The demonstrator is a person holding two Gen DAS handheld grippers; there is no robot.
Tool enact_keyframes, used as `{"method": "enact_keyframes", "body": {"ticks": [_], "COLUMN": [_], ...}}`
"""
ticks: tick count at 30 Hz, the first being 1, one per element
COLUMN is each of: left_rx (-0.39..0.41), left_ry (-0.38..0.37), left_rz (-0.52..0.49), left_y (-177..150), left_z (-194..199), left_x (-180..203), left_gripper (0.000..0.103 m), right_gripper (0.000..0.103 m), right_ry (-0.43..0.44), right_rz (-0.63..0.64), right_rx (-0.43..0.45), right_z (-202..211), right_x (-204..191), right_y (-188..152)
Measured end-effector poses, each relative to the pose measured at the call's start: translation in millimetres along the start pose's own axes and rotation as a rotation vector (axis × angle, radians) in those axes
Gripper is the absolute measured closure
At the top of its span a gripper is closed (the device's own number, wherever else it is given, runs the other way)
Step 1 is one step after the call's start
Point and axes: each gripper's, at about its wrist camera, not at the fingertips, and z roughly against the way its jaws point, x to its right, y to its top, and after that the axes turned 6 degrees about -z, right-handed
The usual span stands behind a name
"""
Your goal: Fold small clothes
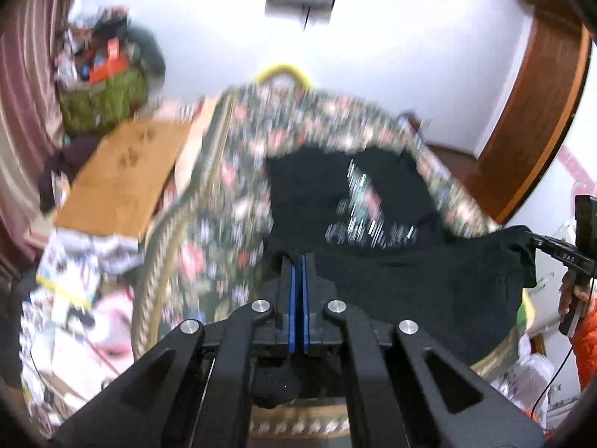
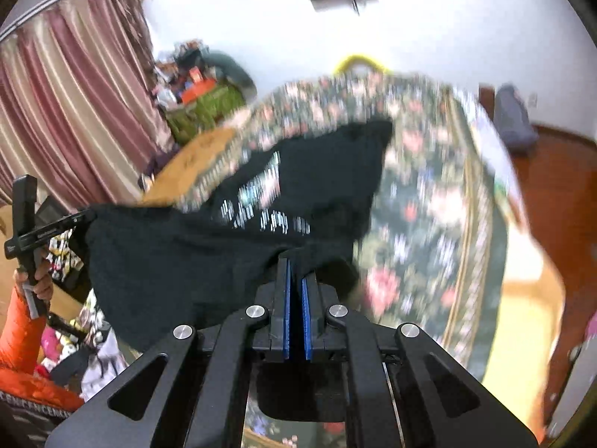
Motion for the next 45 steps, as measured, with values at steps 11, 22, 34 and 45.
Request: {"method": "enact_keyframes", "body": {"ticks": [11,22,34,45], "left_rx": [0.138,-0.016,-0.248,-0.219], "left_ry": [0.05,0.126,0.154,0.167], "left_rz": [0.0,0.085,0.124,0.075], "left_y": [79.0,115.4,80.7,82.9], "left_z": [7.3,-124.4,-317.4,-289.5], "left_x": [9.9,-30.2,-84.0,-91.2], "left_gripper": [0.101,0.101,0.101,0.053], "right_gripper": [0.099,0.099,0.098,0.08], "right_ry": [-0.023,-0.118,-0.18,-0.203], "right_rz": [0.101,0.048,-0.092,0.015], "right_rx": [0.181,0.062,-0.086,-0.031], "right_z": [34.8,-61.4,-181.5,-145.2], "right_x": [-35.3,15.3,107.8,97.2], "right_y": [78.3,124.8,136.5,136.9]}}
